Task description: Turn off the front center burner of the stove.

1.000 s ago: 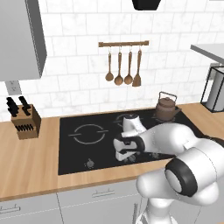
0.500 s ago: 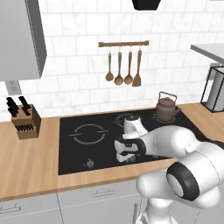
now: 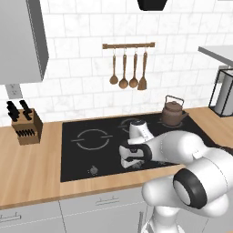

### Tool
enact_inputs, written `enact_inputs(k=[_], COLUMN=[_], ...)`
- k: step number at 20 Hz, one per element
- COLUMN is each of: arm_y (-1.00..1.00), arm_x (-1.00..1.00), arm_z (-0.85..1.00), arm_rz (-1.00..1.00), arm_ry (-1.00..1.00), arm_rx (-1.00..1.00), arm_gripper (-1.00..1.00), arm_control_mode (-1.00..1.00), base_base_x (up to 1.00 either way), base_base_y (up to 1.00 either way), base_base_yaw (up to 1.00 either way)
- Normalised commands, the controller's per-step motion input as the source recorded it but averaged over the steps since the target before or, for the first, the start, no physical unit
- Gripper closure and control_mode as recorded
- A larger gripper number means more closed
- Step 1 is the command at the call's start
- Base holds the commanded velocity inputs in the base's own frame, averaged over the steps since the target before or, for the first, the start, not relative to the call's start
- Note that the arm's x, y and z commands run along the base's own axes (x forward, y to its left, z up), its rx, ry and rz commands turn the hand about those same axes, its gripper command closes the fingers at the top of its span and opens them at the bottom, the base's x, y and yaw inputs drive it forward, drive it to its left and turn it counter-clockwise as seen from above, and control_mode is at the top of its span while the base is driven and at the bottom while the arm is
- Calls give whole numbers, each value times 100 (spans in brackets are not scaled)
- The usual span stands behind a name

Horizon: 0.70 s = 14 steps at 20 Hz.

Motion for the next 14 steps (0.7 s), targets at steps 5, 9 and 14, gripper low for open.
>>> enact_inputs(k=[5, 9, 14], arm_y=[-9, -12, -4], arm_x=[0, -10, -4], arm_z=[0, 0, 0], arm_rz=[-42, -54, -61], arm_ry=[0, -4, -5], arm_rx=[12, 17, 15], arm_gripper=[100, 100, 100], arm_control_mode=[-100, -100, -100], base_base_x=[0, 0, 0], base_base_y=[0, 0, 0], base_base_yaw=[0, 0, 0])
